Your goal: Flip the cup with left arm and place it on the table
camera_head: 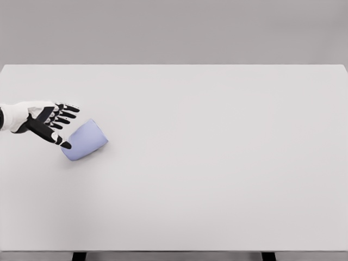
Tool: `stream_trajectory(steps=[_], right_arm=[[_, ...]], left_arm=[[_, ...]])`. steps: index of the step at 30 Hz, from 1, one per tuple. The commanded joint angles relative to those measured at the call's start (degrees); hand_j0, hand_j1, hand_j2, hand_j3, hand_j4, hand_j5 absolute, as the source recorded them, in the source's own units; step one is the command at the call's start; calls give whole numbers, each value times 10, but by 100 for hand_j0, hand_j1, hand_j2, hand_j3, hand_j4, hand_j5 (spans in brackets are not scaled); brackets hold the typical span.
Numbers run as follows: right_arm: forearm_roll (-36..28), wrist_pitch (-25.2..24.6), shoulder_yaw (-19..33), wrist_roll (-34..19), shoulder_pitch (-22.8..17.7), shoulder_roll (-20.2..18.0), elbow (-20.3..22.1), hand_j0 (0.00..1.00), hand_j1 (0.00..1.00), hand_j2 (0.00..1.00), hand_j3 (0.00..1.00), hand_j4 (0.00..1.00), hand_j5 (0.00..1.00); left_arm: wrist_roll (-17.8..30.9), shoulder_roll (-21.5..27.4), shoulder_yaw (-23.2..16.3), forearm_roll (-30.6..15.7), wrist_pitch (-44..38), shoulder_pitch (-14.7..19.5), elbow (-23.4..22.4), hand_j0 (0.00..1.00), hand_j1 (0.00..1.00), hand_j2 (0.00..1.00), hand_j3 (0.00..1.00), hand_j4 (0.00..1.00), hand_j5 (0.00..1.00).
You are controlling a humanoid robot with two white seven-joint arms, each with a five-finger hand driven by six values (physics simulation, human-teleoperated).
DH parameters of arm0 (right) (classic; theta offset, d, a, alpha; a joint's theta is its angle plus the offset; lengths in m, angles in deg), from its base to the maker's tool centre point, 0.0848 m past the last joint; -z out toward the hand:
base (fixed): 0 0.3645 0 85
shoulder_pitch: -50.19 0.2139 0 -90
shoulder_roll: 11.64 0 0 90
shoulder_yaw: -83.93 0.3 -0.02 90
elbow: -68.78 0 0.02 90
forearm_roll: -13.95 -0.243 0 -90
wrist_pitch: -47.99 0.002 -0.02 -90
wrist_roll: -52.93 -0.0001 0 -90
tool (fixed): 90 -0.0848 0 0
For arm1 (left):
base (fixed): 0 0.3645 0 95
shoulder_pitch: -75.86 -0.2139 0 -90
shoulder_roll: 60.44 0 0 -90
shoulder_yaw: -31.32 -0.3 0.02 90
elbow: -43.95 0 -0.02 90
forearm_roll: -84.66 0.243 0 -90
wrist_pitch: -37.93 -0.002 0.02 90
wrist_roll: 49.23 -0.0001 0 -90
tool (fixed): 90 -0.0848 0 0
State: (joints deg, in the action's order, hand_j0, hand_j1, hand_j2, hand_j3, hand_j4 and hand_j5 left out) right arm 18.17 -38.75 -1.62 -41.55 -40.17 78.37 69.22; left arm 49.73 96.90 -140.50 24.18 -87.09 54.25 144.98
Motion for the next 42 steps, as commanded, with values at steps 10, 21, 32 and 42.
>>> stream_trajectory(steps=[10, 21, 32, 42], right_arm=[[0, 0, -1, 0, 0, 0, 0, 100, 100, 100, 100, 100, 100], [0, 1, -1, 0, 1, 0, 0, 100, 100, 100, 100, 100, 100], [0, 0, 0, 0, 1, 0, 0, 100, 100, 100, 100, 100, 100], [0, 1, -1, 0, 1, 0, 0, 100, 100, 100, 100, 100, 100]], left_arm=[[-78, -25, 6, 5, 0, -27, 0, 100, 100, 100, 100, 100, 100], [-117, -54, 7, 8, 0, -41, 0, 100, 100, 100, 100, 100, 100], [-117, -82, 9, 49, 0, -53, 0, 100, 100, 100, 100, 100, 100], [-117, -89, 10, 51, 0, -58, 0, 98, 98, 98, 98, 98, 98]])
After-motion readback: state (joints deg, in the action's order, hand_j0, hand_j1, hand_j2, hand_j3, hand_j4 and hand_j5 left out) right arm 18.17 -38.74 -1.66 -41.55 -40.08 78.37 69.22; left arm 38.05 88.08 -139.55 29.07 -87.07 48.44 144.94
